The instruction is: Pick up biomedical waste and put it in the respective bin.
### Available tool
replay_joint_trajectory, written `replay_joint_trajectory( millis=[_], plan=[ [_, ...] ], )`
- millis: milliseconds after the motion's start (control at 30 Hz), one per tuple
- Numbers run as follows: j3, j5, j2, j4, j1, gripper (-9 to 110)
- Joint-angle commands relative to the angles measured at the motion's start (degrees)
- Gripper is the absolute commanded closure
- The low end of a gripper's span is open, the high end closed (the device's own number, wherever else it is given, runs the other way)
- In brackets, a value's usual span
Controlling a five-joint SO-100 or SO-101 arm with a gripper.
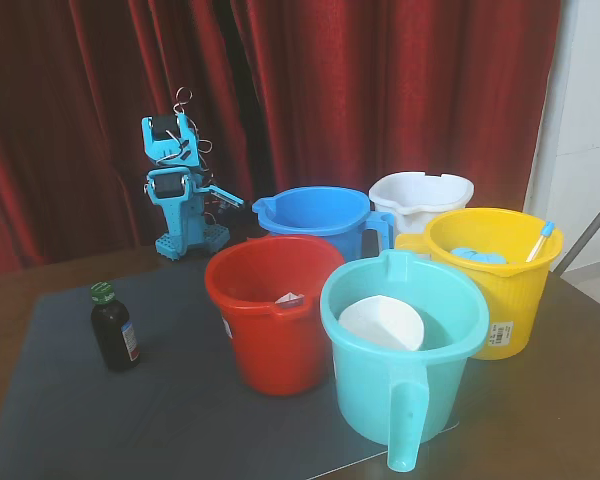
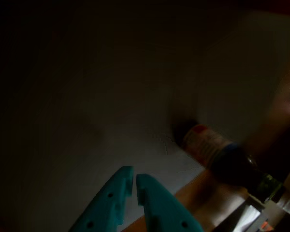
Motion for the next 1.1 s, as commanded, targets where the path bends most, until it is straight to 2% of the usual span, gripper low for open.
replay_joint_trajectory(
  millis=[0,133,233,367,467,533,767,933,1067],
  plan=[
    [-0.97,-0.26,0.26,-1.93,0.09,102],
    [-5.1,-0.18,0.26,-9.14,0.35,102],
    [-8.79,-1.85,0.26,-9.32,1.49,102],
    [-17.58,-8.0,0.18,-2.64,5.89,102],
    [-26.1,-8.53,-2.72,5.01,7.56,102],
    [-35.51,-8.53,-10.63,10.81,8.17,102],
    [-57.13,-8.61,-36.21,19.95,8.17,101],
    [-67.76,-7.82,-55.37,21.45,8.17,86],
    [-71.89,-7.82,-64.34,20.57,8.17,82]
  ],
)
